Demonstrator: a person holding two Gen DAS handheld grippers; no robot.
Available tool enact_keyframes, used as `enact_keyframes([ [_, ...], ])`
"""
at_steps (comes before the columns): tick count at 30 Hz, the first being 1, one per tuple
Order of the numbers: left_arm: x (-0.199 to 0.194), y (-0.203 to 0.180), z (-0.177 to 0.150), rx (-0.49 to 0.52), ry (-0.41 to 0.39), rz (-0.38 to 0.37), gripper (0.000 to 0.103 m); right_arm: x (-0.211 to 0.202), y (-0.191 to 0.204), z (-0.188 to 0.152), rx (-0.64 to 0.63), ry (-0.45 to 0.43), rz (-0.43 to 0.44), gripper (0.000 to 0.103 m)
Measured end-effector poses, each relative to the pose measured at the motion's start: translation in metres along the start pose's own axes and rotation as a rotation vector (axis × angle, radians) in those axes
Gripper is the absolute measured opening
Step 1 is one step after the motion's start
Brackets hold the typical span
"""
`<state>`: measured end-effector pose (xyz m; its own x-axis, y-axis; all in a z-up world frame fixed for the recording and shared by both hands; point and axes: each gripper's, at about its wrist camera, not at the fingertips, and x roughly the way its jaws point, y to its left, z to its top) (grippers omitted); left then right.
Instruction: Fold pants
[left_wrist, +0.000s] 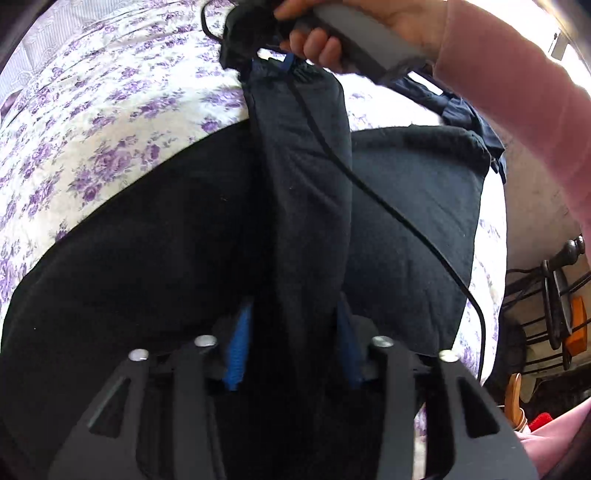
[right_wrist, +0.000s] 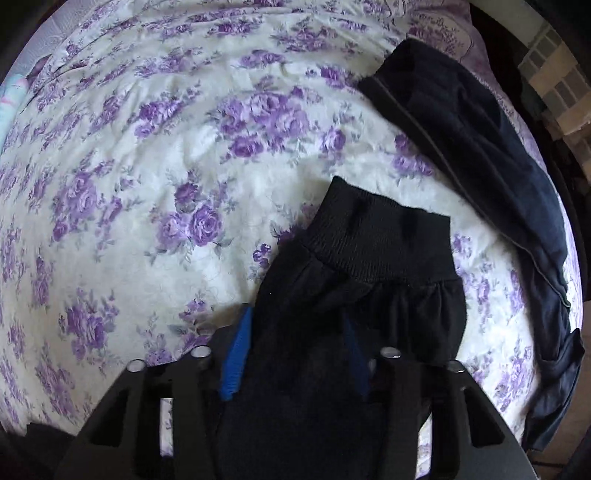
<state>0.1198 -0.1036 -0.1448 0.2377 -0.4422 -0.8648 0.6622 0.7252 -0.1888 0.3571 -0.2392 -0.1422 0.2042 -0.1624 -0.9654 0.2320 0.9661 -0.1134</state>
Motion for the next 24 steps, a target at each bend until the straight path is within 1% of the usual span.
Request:
enact_keyframes([
  [1, 0.000, 0.002, -0.001, -0.007, -0.007, -0.004, 0.030, -0.003, -0.002, -0.003, 0.001, -0.007, 0.007, 0.015],
  [2, -0.001, 0.003, 0.000, -0.013, -0.012, -0.009, 0.027, -0.006, -0.004, -0.005, 0.004, -0.008, 0.012, 0.007],
  [3, -0.002, 0.005, 0.000, -0.020, -0.019, -0.022, 0.022, -0.011, -0.009, -0.008, 0.016, -0.016, 0.024, 0.006],
  [5, -0.005, 0.007, 0.002, -0.021, -0.026, -0.050, 0.019, -0.031, -0.021, -0.017, 0.031, -0.061, 0.055, 0.006],
  [7, -0.009, 0.002, 0.000, 0.005, -0.042, -0.065, 0.016, -0.053, -0.036, -0.028, 0.056, -0.107, 0.120, 0.006],
  [8, -0.011, -0.001, 0.000, 0.015, -0.045, -0.071, 0.015, -0.071, -0.049, -0.036, 0.075, -0.147, 0.177, 0.006],
  [10, -0.015, -0.010, -0.002, 0.051, -0.054, -0.082, 0.013, -0.101, -0.072, -0.051, 0.103, -0.210, 0.263, 0.006],
  [11, -0.017, -0.017, -0.003, 0.076, -0.057, -0.102, 0.011, -0.118, -0.088, -0.063, 0.125, -0.251, 0.322, 0.006],
  [12, -0.019, -0.022, -0.004, 0.093, -0.057, -0.114, 0.008, -0.131, -0.105, -0.073, 0.145, -0.283, 0.379, 0.006],
  [13, -0.022, -0.027, -0.005, 0.113, -0.064, -0.112, 0.009, -0.141, -0.119, -0.083, 0.163, -0.312, 0.430, 0.006],
  [15, -0.031, -0.040, -0.008, 0.157, -0.096, -0.087, 0.008, -0.161, -0.153, -0.118, 0.208, -0.388, 0.546, 0.006],
  [17, -0.040, -0.046, -0.014, 0.168, -0.117, -0.098, 0.008, -0.170, -0.185, -0.158, 0.249, -0.466, 0.642, 0.006],
  [18, -0.044, -0.048, -0.017, 0.171, -0.124, -0.115, 0.008, -0.166, -0.204, -0.181, 0.290, -0.493, 0.694, 0.006],
  [19, -0.047, -0.051, -0.021, 0.171, -0.127, -0.127, 0.008, -0.159, -0.220, -0.194, 0.320, -0.505, 0.730, 0.006],
  [20, -0.049, -0.053, -0.025, 0.172, -0.131, -0.140, 0.008, -0.144, -0.238, -0.220, 0.375, -0.519, 0.773, 0.006],
  [21, -0.052, -0.056, -0.030, 0.181, -0.138, -0.152, 0.008, -0.128, -0.250, -0.238, 0.415, -0.522, 0.799, 0.006],
  [23, -0.050, -0.062, -0.038, 0.198, -0.137, -0.167, 0.009, -0.087, -0.269, -0.276, 0.492, -0.502, 0.832, 0.006],
  [24, -0.046, -0.064, -0.045, 0.212, -0.125, -0.173, 0.008, -0.065, -0.274, -0.290, 0.520, -0.469, 0.818, 0.006],
])
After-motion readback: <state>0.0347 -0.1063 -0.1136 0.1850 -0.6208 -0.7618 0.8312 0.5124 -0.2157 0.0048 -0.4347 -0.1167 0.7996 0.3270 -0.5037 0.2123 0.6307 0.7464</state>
